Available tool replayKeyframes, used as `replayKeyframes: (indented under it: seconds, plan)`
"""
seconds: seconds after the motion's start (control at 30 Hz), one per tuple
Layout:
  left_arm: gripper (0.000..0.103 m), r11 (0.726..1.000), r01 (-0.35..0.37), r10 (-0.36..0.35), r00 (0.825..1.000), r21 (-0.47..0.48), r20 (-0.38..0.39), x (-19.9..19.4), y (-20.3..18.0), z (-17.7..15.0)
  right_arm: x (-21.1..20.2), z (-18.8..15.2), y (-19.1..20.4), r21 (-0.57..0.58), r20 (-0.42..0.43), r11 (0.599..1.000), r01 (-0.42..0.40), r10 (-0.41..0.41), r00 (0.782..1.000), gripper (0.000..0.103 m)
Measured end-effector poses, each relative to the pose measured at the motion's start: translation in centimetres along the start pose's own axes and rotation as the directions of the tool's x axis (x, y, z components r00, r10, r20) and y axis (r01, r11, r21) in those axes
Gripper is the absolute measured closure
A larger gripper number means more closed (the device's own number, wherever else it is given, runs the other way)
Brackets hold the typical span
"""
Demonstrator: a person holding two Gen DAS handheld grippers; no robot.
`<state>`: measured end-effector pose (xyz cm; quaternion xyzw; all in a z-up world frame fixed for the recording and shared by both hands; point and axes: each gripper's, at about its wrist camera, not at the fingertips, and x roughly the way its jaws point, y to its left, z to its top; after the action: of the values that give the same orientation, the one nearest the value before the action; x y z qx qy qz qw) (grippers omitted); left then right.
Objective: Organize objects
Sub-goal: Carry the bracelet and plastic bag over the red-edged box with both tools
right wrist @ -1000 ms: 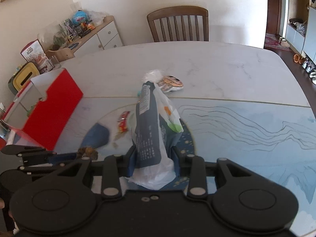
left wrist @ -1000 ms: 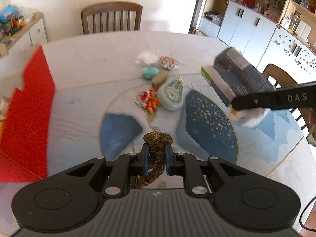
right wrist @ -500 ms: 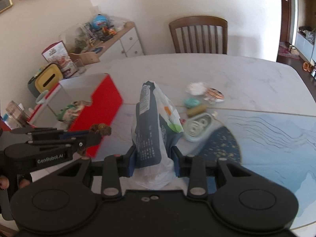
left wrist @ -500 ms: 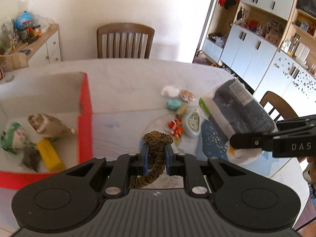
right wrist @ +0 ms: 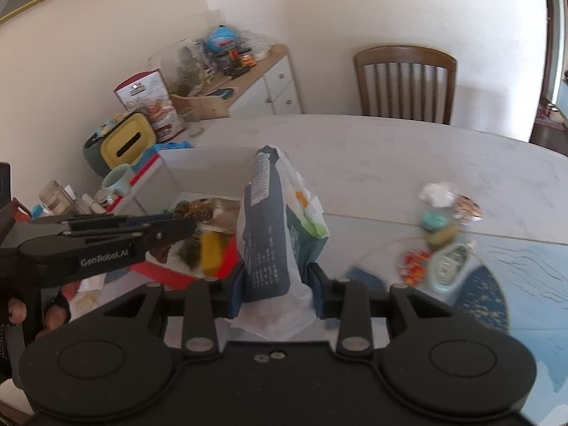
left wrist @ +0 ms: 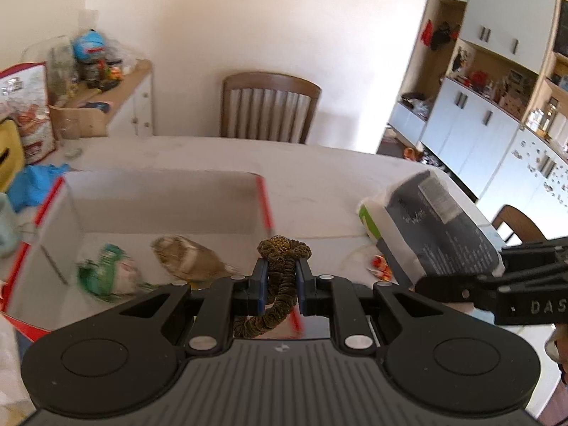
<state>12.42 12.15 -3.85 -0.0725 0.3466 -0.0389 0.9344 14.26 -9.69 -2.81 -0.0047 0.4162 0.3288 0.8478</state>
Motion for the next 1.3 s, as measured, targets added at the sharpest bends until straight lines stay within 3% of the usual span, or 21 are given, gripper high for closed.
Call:
replayKeyframes:
  seconds: [0.27, 0.6, 0.87, 1.07, 1.3]
  plan:
    - [0.087, 0.997, -0.068, 0.069, 0.997, -0.042, 0.021, -0.7, 6.5, 2.2, 2.5, 1.9, 4.9, -0.035, 0.001, 0.998, -0.049, 0.049, 0.999, 0.068]
    - [0.087, 0.992, -0.117, 0.117, 0.993, -0.056, -0.003, 0.7, 11.6, 3.9, 6.8, 3.5, 8.4, -0.06, -0.023, 0.997, -0.04, 0.038, 0.999, 0.068]
    - [0.087, 0.985, -0.169, 0.168, 0.985, -0.029, -0.046, 4.4, 13.5, 4.8, 10.9, 3.6, 9.8, -0.076, -0.08, 0.997, 0.0, -0.006, 0.997, 0.068]
    - [0.087, 0.979, -0.204, 0.204, 0.976, 0.008, -0.076, 7.6, 13.8, 5.2, 13.6, 3.5, 11.3, -0.157, -0.113, 0.987, 0.025, -0.043, 0.993, 0.068]
    - [0.087, 0.983, -0.182, 0.184, 0.972, 0.027, -0.145, 10.8, 14.0, 5.2, 15.9, 3.0, 11.9, -0.218, -0.159, 0.975, 0.039, -0.075, 0.984, 0.068]
